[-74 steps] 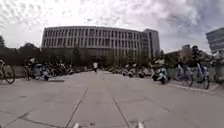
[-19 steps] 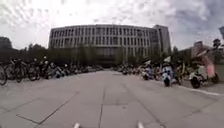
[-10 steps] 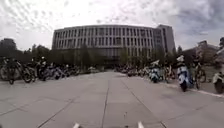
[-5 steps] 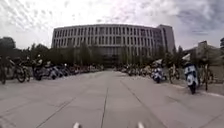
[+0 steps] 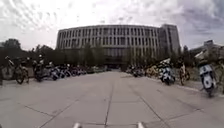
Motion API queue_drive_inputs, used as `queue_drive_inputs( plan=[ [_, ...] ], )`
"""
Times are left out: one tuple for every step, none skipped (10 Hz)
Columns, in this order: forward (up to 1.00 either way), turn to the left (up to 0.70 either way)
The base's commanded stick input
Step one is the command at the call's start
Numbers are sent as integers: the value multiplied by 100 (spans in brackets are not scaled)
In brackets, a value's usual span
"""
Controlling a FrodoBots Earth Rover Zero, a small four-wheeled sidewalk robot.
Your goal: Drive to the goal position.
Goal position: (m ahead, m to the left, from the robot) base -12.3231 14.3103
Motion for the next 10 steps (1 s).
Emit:
queue_drive_inputs(
  plan=[
    [70,0],
    [70,0],
    [70,0],
    [70,0],
    [70,0],
    [70,0],
    [70,0],
    [70,0],
    [70,1],
    [70,8]
  ],
)
